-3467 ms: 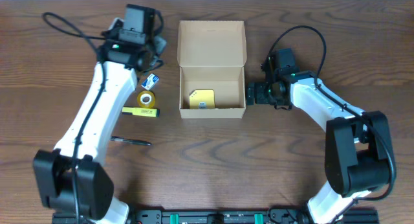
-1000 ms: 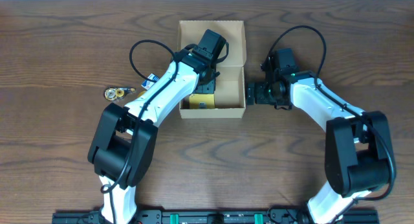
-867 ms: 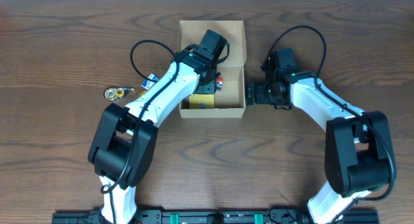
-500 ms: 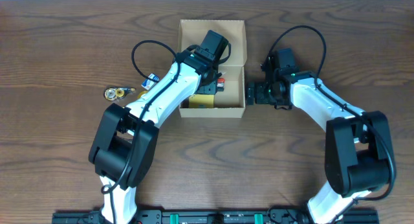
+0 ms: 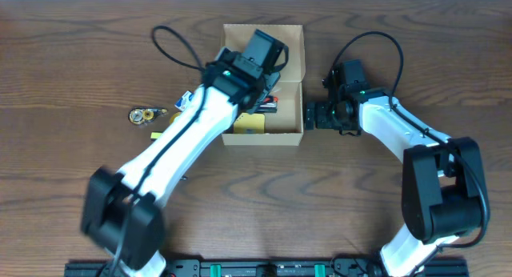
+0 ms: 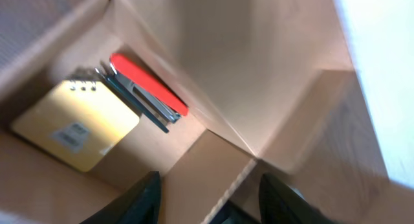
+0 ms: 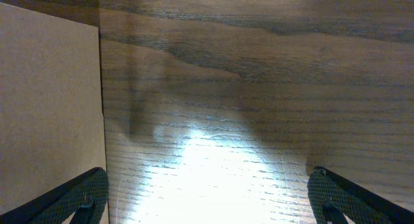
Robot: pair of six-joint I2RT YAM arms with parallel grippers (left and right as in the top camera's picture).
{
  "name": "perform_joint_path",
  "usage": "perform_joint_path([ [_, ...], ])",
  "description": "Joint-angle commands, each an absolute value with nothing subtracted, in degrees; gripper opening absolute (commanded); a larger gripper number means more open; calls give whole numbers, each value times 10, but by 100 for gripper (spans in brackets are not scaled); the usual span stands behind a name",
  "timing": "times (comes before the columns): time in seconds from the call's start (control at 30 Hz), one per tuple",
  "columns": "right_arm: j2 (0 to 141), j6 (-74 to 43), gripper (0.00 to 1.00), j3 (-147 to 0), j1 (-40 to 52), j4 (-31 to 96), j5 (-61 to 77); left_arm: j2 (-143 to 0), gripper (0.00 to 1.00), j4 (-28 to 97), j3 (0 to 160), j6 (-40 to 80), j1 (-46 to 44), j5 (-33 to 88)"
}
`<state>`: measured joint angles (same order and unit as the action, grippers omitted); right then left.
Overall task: Pack container
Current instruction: 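Lower the stapler into the box and open the left gripper, then move the left gripper back to the yellow tape roll and grasp it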
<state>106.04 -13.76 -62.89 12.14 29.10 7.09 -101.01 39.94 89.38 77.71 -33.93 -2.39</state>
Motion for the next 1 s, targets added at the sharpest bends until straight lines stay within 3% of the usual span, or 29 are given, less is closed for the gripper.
perform_joint_path([
  [0.0, 1061, -130, 99, -628, 117, 291, 73, -963, 49, 444, 906, 703, -341, -46],
  [0.33, 1061, -130, 99, -628, 117, 291, 73, -873, 46, 710, 906, 713, -315, -164],
  [0.5, 1061, -130, 99, -628, 117, 291, 73, -858, 46, 806, 906, 801, -280, -163],
  [0.6, 1061, -130, 99, -628, 117, 291, 73, -857, 51, 850, 905, 834, -251, -160],
  [0.77, 1061, -130, 99, -628, 117, 291, 73, -859, 52, 841, 892, 787, -220, -161],
  [0.87, 1061, -130, 99, -628, 117, 291, 73, -860, 52, 778, 858, 679, -205, -161],
  [0.97, 1061, -130, 99, -628, 117, 291, 73, -860, 60, 696, 814, 549, -196, -161],
])
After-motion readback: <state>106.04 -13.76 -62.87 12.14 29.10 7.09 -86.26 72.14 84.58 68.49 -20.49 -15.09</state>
